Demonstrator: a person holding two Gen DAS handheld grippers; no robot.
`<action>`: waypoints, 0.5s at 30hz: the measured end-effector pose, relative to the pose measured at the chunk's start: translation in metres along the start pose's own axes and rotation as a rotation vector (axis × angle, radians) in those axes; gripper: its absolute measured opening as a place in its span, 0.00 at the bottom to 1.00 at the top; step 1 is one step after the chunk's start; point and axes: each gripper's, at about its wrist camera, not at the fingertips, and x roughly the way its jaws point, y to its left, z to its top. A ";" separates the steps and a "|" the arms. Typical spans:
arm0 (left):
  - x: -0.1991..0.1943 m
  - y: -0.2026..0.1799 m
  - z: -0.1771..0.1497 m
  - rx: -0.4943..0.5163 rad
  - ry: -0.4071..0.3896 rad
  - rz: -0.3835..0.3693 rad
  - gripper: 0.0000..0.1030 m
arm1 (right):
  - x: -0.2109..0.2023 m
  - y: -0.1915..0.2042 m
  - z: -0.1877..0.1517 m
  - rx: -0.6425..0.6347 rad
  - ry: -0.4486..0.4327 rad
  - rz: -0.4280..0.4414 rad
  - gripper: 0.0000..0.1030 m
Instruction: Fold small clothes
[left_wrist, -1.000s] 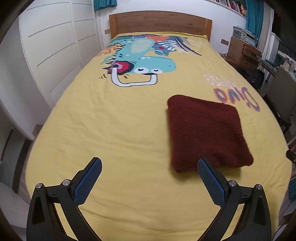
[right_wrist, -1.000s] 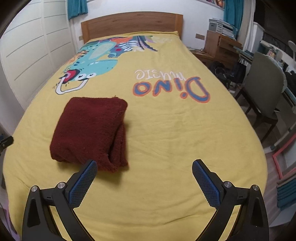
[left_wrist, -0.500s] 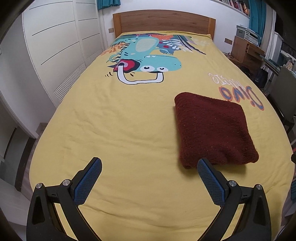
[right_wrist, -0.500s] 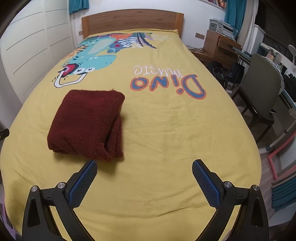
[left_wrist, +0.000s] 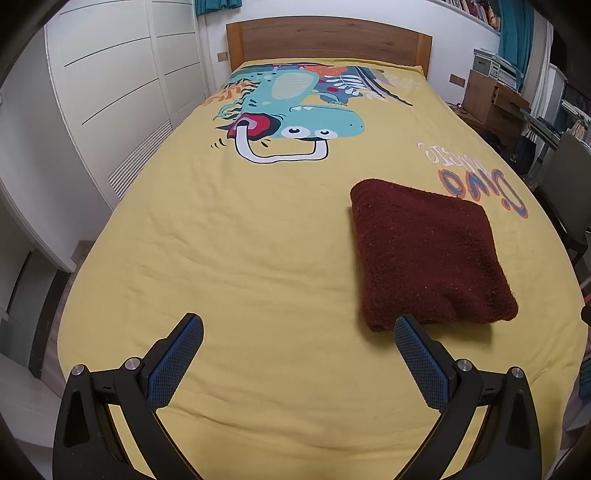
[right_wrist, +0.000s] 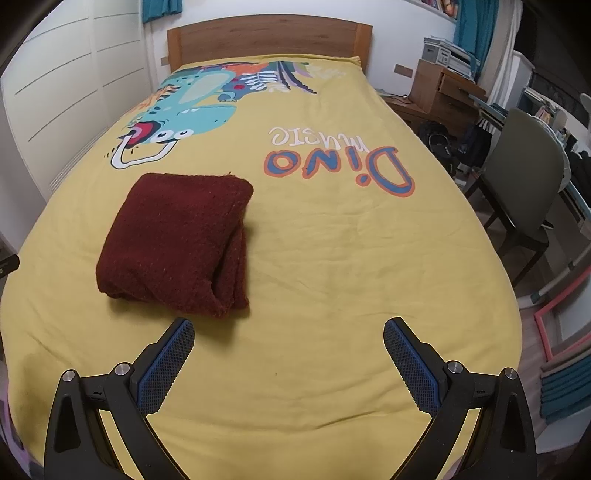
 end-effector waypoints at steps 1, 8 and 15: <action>0.001 0.000 0.000 0.003 0.003 0.002 0.99 | 0.000 0.000 0.000 0.000 0.002 -0.002 0.99; 0.004 -0.002 -0.001 0.009 0.012 0.006 0.99 | 0.001 -0.001 0.001 -0.004 0.007 -0.009 0.99; 0.006 -0.003 -0.001 0.012 0.022 -0.001 0.99 | 0.001 -0.004 0.002 -0.004 0.015 -0.016 0.99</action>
